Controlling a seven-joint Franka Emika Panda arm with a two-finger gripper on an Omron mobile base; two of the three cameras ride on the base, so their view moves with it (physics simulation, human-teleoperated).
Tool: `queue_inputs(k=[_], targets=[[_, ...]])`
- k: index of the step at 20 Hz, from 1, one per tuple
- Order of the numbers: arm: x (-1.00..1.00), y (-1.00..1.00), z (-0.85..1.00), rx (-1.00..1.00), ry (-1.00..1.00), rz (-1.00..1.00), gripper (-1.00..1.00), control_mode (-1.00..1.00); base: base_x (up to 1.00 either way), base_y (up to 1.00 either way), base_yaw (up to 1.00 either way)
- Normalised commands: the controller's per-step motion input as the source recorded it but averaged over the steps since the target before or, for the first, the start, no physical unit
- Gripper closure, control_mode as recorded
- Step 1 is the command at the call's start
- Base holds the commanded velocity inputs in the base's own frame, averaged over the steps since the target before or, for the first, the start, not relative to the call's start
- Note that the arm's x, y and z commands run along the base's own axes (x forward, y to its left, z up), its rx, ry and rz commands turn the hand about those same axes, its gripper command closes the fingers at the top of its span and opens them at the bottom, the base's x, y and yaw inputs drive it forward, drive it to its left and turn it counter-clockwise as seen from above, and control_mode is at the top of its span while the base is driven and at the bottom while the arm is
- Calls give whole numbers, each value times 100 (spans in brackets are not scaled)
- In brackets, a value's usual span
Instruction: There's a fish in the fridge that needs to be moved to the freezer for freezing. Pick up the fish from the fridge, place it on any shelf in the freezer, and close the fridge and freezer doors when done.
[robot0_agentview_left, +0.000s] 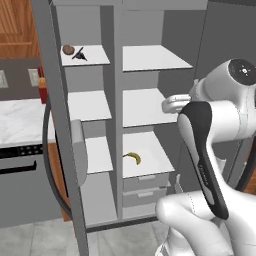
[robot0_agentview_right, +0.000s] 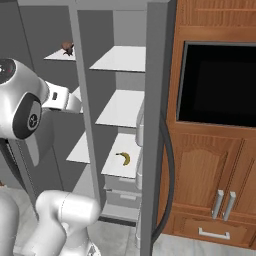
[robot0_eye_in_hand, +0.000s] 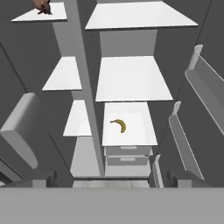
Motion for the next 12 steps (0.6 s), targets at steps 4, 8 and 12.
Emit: queue_inputs(k=[4, 8, 12], targets=[[0, 0, 0, 0, 0, 0, -100, 100, -47, 0, 0], [0, 0, 0, 0, 0, 0, -100, 100, -39, 0, 0], [0, 0, 0, 0, 0, 0, -100, 100, -1, 0, 0]])
